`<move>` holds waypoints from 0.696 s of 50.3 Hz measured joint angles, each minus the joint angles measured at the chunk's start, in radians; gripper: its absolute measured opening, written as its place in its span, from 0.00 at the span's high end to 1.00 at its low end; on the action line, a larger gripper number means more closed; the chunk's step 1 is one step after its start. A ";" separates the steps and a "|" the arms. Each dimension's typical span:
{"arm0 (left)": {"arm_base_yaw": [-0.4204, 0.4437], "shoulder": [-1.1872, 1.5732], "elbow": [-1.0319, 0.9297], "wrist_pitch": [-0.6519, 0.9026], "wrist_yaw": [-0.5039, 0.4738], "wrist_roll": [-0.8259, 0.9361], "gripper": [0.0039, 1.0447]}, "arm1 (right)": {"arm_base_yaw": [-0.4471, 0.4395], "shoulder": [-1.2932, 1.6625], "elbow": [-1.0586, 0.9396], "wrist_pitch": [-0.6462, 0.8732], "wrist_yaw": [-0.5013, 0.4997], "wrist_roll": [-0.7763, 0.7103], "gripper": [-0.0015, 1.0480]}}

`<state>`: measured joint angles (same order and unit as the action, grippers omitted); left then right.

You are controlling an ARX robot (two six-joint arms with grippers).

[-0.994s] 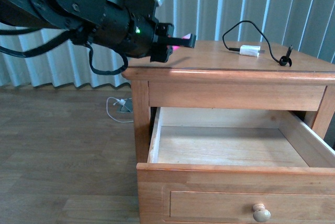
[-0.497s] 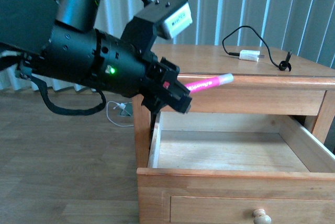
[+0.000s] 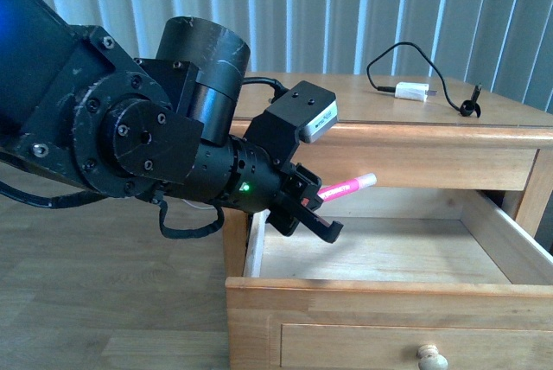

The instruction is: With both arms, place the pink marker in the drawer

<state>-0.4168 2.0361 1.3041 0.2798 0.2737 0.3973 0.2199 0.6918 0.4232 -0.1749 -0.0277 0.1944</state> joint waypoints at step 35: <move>-0.014 -0.272 -0.219 0.163 -0.313 -0.177 0.05 | 0.000 0.000 0.000 0.000 0.000 0.000 0.08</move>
<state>-0.4309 1.7641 1.0855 0.4427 -0.0391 0.2199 0.2199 0.6918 0.4232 -0.1749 -0.0277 0.1944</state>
